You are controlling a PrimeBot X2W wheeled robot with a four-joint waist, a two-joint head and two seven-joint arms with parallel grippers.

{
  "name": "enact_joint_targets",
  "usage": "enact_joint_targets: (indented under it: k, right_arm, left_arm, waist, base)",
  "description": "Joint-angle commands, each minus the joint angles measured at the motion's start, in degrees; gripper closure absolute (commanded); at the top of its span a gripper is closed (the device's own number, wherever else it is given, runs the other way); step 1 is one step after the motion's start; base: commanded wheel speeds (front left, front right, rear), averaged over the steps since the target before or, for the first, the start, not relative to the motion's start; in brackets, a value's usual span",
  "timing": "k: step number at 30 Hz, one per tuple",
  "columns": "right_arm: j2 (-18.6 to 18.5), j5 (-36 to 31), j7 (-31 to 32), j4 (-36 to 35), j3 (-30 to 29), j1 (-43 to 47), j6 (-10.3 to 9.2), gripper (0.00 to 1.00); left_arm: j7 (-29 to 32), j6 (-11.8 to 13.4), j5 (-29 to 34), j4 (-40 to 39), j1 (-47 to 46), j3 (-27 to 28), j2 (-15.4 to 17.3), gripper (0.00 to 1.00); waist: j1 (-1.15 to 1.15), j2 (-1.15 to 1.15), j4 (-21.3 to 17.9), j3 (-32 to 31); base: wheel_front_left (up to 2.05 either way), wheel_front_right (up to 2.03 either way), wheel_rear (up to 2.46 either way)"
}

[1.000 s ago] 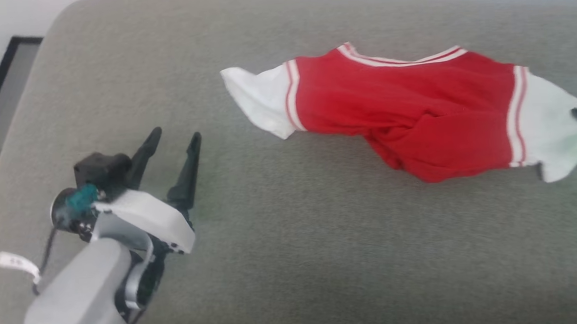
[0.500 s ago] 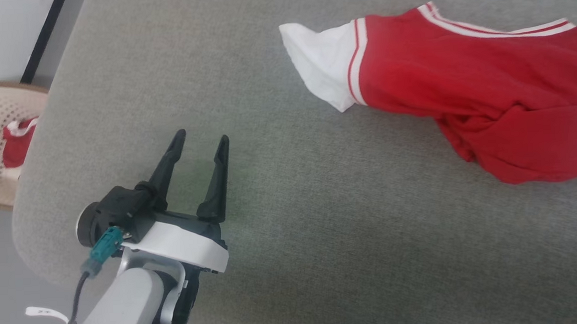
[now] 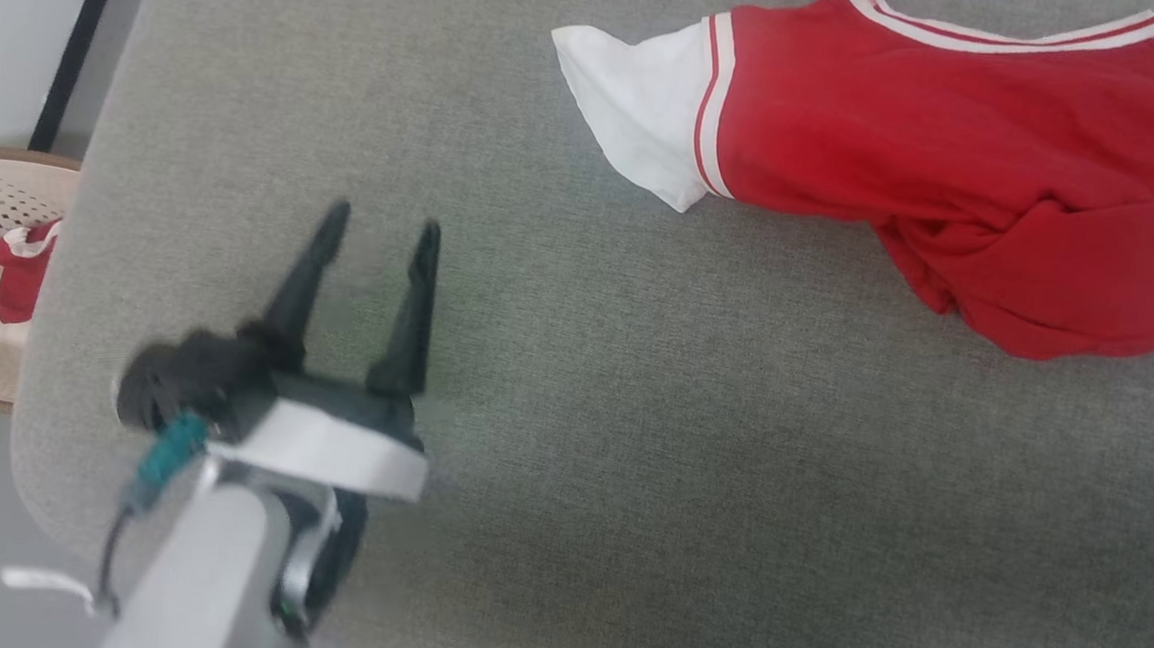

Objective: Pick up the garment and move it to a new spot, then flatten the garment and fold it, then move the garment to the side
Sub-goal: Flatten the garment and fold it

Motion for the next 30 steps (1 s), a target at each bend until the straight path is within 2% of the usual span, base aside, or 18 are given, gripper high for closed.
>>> enact_joint_targets:
  k: [1, 4, 7, 10, 12, 14, 15, 16, 17, 18, 24, 27, 29, 30]
  right_arm:
    - [0.4, 0.0, -0.6, 1.2, 0.6, -0.1, -0.15, 1.00]
    - [0.8, -0.3, -1.2, 1.4, 1.1, -1.4, -0.16, 1.00]
    - [1.3, -0.6, -1.3, 1.1, 2.0, -3.0, -0.16, 1.00]
    - [2.2, -1.1, -1.9, 0.4, 3.1, -5.0, -0.15, 1.00]
    - [3.2, -0.9, -2.0, 0.1, 4.0, -6.1, -0.14, 1.00]
    - [3.6, -0.6, -1.8, 0.1, 4.9, -6.9, -0.13, 1.00]
    - [3.6, -0.6, -1.8, 0.1, 4.9, -6.9, -0.13, 1.00]
    - [3.7, -0.6, -1.6, 0.0, 5.6, -7.6, -0.14, 1.00]
    - [3.8, -0.6, -1.6, 0.0, 5.9, -8.1, -0.14, 1.00]
    - [3.8, -0.6, -1.6, 0.0, 5.9, -8.1, -0.14, 1.00]
    - [5.8, -0.9, -2.5, -0.1, 8.4, -10.7, -0.12, 1.00]
    - [6.9, -0.8, -2.7, -0.1, 10.2, -12.1, -0.09, 1.00]
    - [7.5, -0.7, -3.1, 0.3, 11.5, -12.6, -0.09, 1.00]
    - [7.8, -0.5, -3.1, 0.4, 12.1, -13.1, -0.09, 1.00]
  left_arm:
    - [0.3, -1.1, 0.8, 0.5, -3.1, -0.2, 0.7, 0.00]
    - [2.9, -4.2, 2.2, 2.3, -10.3, -1.8, 2.4, 0.00]
    - [8.5, -7.4, 1.7, 5.9, -19.1, -4.6, 3.4, 0.00]
    - [15.7, -8.7, -1.1, 11.1, -28.2, -8.8, 4.3, 0.00]
    - [20.3, -8.8, -6.0, 13.4, -33.6, -13.9, 3.7, 0.00]
    - [25.7, -8.9, -12.0, 15.4, -38.6, -19.7, 4.7, 0.00]
    - [25.7, -8.9, -12.0, 15.4, -38.6, -19.7, 4.7, 0.00]
    - [30.3, -8.8, -17.2, 17.1, -43.6, -25.3, 5.6, 0.00]
    - [32.7, -8.8, -20.3, 18.1, -45.6, -27.8, 5.4, 0.00]
    - [32.7, -8.8, -20.3, 18.1, -45.6, -27.8, 5.4, 0.00]
    - [42.1, -8.9, -33.3, 26.2, -54.6, -36.9, 4.4, 0.00]
    - [44.7, -8.9, -35.9, 28.7, -58.3, -40.5, 5.5, 0.00]
    - [47.0, -8.9, -39.7, 30.1, -57.6, -41.9, 4.7, 0.00]
    - [46.9, -8.9, -39.6, 30.5, -58.8, -42.8, 4.9, 0.00]
  waist:
    - [0.00, 0.00, -0.4, 0.8]
    - [0.00, 0.00, -0.7, 2.1]
    - [0.00, 0.00, -1.3, 3.4]
    - [0.00, 0.00, -2.1, 4.7]
    - [0.00, 0.00, -2.7, 5.3]
    - [0.00, 0.00, -3.1, 5.9]
    - [0.00, 0.00, -3.1, 5.9]
    - [0.00, 0.00, -3.4, 6.5]
    - [0.00, 0.00, -3.5, 6.9]
    - [0.00, 0.00, -3.5, 6.9]
    - [0.00, 0.00, -5.5, 9.0]
    - [0.00, 0.00, -7.0, 9.8]
    - [0.00, 0.00, -7.9, 9.7]
    - [0.00, 0.00, -8.2, 9.9]
  base:
    - [0.00, 0.00, 0.00]
    - [0.00, 0.00, 0.00]
    - [0.00, 0.00, 0.00]
    - [0.00, 0.00, 0.00]
    - [0.00, 0.00, 0.00]
    - [0.00, 0.00, 0.00]
    - [0.00, 0.00, 0.00]
    - [0.00, 0.00, 0.00]
    - [0.00, 0.00, 0.00]
    - [0.00, 0.00, 0.00]
    - [0.00, 0.00, 0.00]
    - [0.00, 0.00, 0.00]
    - [0.00, 0.00, 0.00]
    - [0.00, 0.00, 0.00]
